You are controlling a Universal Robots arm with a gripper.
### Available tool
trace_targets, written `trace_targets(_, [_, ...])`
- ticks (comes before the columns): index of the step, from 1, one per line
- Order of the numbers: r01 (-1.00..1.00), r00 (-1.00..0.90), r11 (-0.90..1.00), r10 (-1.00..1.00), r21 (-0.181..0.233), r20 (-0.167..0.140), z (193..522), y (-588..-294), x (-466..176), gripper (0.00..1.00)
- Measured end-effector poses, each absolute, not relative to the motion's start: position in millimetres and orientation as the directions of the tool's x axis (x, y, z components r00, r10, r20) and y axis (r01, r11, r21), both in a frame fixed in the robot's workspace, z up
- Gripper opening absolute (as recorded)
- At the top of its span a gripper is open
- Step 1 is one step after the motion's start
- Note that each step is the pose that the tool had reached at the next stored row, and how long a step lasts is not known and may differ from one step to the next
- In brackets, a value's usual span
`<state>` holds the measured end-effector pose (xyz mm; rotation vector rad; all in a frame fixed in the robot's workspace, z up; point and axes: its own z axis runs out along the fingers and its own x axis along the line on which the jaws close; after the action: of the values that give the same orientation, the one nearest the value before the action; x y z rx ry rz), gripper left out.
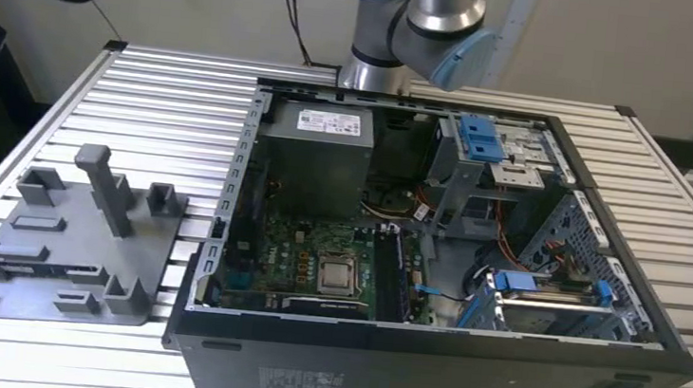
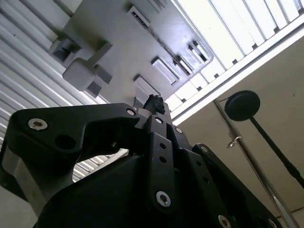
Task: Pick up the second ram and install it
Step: 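Pick up the second ram and move it above second insertion slot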
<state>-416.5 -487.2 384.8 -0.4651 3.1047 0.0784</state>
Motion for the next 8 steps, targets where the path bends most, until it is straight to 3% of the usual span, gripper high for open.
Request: trace_targets(8, [-0.428,-0.903,0.902,-0.429,0.049,-0.009,384.7,-487.1,-416.5,0.11])
